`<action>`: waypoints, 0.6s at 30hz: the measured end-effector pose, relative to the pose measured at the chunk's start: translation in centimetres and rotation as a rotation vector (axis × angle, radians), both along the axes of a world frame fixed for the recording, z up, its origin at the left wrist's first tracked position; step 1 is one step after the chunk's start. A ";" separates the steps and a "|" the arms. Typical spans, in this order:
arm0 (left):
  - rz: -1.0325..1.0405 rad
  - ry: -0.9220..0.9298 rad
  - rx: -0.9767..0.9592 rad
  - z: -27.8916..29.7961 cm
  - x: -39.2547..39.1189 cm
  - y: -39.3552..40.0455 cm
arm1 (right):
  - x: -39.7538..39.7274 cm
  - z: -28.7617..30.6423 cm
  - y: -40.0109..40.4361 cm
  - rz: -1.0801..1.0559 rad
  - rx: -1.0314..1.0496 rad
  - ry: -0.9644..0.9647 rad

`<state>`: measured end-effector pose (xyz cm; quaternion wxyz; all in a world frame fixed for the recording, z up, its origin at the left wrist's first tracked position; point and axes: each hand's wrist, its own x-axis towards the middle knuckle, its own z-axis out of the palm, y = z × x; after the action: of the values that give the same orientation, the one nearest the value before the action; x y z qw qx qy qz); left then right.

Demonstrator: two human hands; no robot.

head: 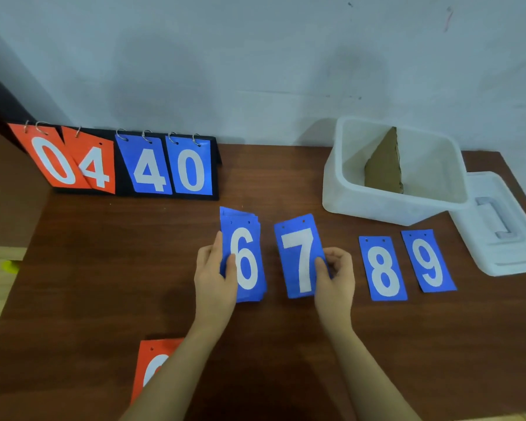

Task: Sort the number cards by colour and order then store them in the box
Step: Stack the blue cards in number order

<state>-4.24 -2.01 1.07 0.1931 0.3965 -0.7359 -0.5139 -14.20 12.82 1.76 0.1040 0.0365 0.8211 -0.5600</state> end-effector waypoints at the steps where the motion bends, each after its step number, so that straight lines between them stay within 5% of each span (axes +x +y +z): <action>1: -0.004 -0.003 0.012 -0.1 -0.1 -0.1 | 0.1 0.8 -0.3 -0.046 -0.062 -0.014; 6: -0.080 0.006 -0.003 0.9 -1.6 0.7 | 1.5 2.3 -1.9 -0.061 -0.133 -0.024; 14: -0.211 0.086 -0.115 3.2 -3.7 4.4 | 1.6 1.8 -0.4 0.109 0.030 0.115; 18: -0.170 0.089 -0.102 3.2 -5.7 5.8 | -2.9 0.2 4.2 -0.032 0.178 0.073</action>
<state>-9.94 3.79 4.31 0.2011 0.2991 -0.7827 -0.5074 -17.10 17.06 1.91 0.0613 0.0383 0.8702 -0.4874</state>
